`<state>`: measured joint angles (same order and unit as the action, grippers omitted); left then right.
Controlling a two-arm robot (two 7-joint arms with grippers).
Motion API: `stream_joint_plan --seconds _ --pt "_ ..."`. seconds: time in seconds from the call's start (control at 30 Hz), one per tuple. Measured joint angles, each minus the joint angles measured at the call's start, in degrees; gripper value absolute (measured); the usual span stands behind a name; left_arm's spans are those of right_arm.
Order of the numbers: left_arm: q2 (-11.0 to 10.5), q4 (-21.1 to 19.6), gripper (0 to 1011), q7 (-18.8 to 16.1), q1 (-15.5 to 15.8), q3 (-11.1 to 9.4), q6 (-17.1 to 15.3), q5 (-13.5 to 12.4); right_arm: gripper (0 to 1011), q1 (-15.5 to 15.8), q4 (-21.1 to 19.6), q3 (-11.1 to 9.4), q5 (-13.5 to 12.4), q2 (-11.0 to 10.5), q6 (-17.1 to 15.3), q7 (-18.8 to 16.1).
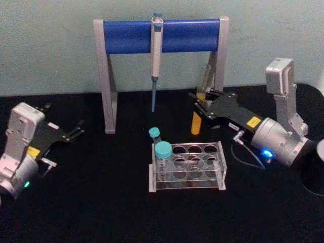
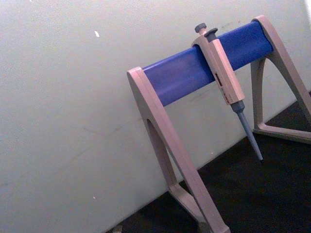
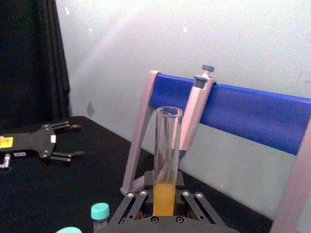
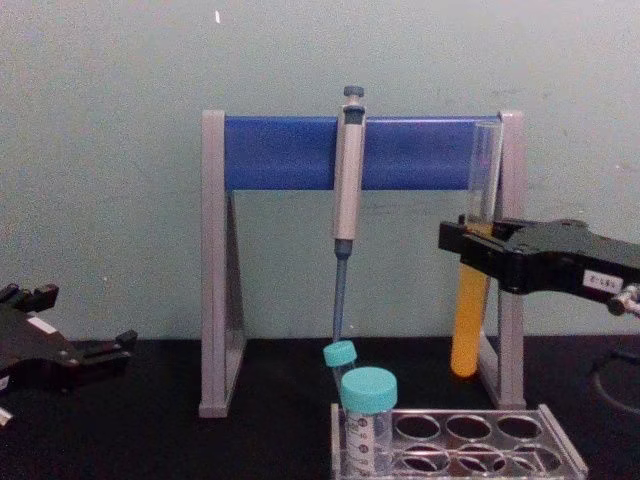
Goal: Pick up the test tube from the test tube rack, shake it, then place it back into the test tube rack.
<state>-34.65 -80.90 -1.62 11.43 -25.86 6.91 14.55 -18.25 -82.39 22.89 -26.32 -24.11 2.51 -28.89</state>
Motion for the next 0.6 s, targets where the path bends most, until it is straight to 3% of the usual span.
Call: stream_joint_plan --seconds 0.3,0.6 --pt "0.0 0.0 1001 0.0 0.0 0.0 0.0 0.0 232 2.98 -3.19 -2.07 0.65 -1.87 -1.39 2.61" --pt "0.0 0.0 1001 0.0 0.0 0.0 0.0 0.0 232 7.98 -8.89 -4.19 0.62 -4.19 -3.32 4.16"
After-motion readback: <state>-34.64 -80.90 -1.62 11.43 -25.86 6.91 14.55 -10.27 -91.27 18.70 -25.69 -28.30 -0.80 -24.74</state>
